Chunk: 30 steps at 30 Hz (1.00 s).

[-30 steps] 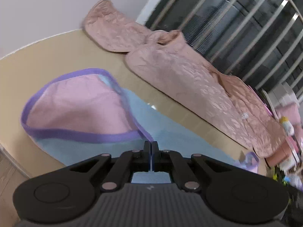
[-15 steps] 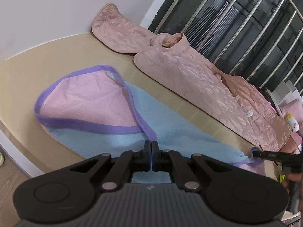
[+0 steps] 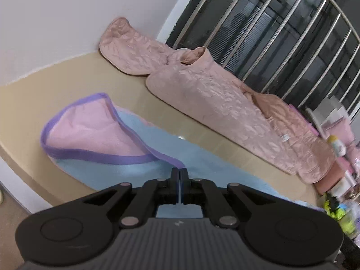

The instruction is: Fold clothes

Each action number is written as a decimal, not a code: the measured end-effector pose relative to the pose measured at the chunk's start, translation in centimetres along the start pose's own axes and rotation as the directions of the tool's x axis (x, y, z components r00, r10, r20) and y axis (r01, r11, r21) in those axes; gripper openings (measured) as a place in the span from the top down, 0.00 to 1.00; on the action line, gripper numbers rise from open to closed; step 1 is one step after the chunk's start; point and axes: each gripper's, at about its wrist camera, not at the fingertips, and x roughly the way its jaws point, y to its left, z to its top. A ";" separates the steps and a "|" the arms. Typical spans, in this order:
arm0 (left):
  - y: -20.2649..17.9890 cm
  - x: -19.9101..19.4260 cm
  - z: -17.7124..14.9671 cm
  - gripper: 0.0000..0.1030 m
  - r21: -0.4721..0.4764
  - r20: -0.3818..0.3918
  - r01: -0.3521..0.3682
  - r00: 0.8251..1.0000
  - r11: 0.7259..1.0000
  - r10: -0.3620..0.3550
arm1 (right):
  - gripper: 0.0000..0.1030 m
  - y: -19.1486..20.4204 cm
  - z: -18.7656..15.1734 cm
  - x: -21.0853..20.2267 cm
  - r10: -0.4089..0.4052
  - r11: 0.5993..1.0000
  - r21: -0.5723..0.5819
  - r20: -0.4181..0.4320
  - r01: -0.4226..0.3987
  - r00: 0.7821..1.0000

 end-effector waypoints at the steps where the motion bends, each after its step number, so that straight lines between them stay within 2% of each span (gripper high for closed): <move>1: 0.3 0.1 -0.1 1.00 -0.015 -0.011 0.001 1.000 1.000 -0.001 | 0.96 -0.3 -0.5 0.1 0.008 1.000 0.027 -0.025 -0.007 1.000; 4: 1.0 0.1 -0.5 1.00 -0.049 -0.037 0.008 0.999 0.999 -0.010 | 0.90 -0.1 -1.1 0.4 -0.005 1.000 0.008 -0.093 0.006 0.996; 6: 1.2 -0.1 -0.6 0.97 -0.051 -0.046 0.020 0.999 0.999 -0.023 | 0.64 0.0 -1.0 0.0 0.006 1.000 -0.002 -0.095 -0.007 0.995; 7: 1.3 -0.4 -0.4 0.96 -0.048 -0.034 0.026 0.999 0.999 -0.027 | 0.61 -0.1 -0.9 -0.6 0.012 1.000 -0.006 -0.080 -0.012 0.997; 10: 2.2 -0.5 1.0 0.83 -0.075 0.001 -0.001 1.000 0.997 0.001 | 0.52 0.1 0.3 -2.0 0.054 0.998 -0.024 -0.012 -0.055 0.998; 11: 2.7 -0.2 1.9 0.76 -0.090 0.009 -0.016 1.000 0.996 0.017 | 0.49 0.1 0.8 -1.9 0.062 0.998 -0.031 -0.017 -0.062 0.998; 12: 3.1 0.3 2.9 0.71 -0.090 0.008 -0.023 1.000 0.996 0.024 | 0.49 0.2 1.4 -1.5 0.067 0.997 -0.039 -0.028 -0.068 0.997; 15: 4.2 2.6 5.9 0.65 -0.087 -0.018 -0.063 0.998 0.994 0.062 | 0.49 0.5 3.1 0.6 0.065 0.997 -0.041 -0.053 -0.067 0.996; 17: 4.8 4.2 7.6 0.65 -0.120 -0.056 -0.112 0.993 0.986 0.106 | 0.50 0.8 4.2 2.6 0.070 0.996 -0.055 -0.109 -0.077 0.992; 19: 5.4 5.6 8.7 0.64 -0.146 -0.080 -0.101 0.993 0.984 0.090 | 0.50 1.2 4.9 4.4 0.084 0.992 -0.076 -0.187 -0.099 0.979; 20: 5.6 6.4 9.1 0.64 -0.146 -0.090 -0.130 0.989 0.981 0.118 | 0.50 1.3 5.1 5.2 0.091 0.990 -0.086 -0.225 -0.112 0.970; 22: 5.6 7.5 9.5 0.69 -0.117 -0.106 -0.171 0.982 0.978 0.159 | 0.51 1.5 5.2 6.6 0.096 0.984 -0.112 -0.300 -0.135 0.949; 23: 5.7 7.6 9.5 0.83 -0.112 -0.102 -0.173 0.982 0.979 0.162 | 0.52 1.6 5.0 7.0 0.083 0.983 -0.131 -0.322 -0.131 0.943; 24: 5.7 7.8 9.5 0.97 -0.112 -0.102 -0.166 0.983 0.980 0.155 | 0.56 1.7 4.9 7.2 0.064 0.983 -0.143 -0.327 -0.116 0.943; 25: 5.8 7.9 9.5 0.99 -0.109 -0.099 -0.158 0.984 0.981 0.147 | 0.64 1.8 4.6 7.1 0.055 0.983 -0.147 -0.329 -0.108 0.943; 26: 5.8 8.0 9.5 0.99 -0.095 -0.084 -0.148 0.987 0.984 0.140 | 0.88 1.7 4.4 7.1 0.049 0.986 -0.137 -0.333 -0.100 0.942; 27: 5.8 8.1 9.5 0.99 -0.079 -0.068 -0.157 0.986 0.985 0.151 | 0.94 1.5 4.3 7.2 0.043 0.988 -0.124 -0.338 -0.090 0.940; 30: 5.8 8.4 9.5 0.99 -0.045 -0.033 -0.175 0.984 0.983 0.174 | 0.94 0.7 4.3 6.9 0.048 0.996 -0.062 -0.300 -0.070 0.953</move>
